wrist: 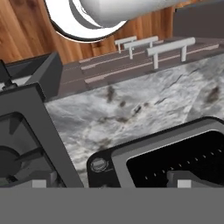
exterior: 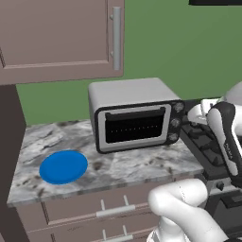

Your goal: Pull the toaster oven rack outwards. Pick up the baguette from the plate and place it on the toaster oven rack. Close the toaster oven door fully and set the temperature to the lowest setting.

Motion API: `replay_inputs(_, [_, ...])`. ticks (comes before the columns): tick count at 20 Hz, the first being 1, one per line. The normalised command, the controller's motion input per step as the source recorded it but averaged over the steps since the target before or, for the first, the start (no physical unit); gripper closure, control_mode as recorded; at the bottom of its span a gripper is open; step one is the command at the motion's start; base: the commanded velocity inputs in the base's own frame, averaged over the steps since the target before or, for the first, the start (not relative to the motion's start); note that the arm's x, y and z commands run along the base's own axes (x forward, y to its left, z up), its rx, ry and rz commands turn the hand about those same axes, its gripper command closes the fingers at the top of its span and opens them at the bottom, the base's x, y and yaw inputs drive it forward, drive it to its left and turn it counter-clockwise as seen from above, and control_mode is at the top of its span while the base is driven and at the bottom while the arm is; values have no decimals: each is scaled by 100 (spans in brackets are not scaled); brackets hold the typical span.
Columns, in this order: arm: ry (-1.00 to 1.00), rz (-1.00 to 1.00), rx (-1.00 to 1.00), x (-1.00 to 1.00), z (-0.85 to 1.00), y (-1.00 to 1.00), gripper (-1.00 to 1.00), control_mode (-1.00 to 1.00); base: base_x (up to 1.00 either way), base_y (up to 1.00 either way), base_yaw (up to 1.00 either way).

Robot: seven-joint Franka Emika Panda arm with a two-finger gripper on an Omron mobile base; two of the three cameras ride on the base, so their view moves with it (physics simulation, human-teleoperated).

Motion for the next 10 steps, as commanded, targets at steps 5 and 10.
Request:
replay_inputs(5, [-6, 0, 0, 18, -17, 0, -100, -100, 0, 0, 0])
replay_inputs(10, [-8, 0, 0, 11, -9, 0, -100, -100, 0, 0, 0])
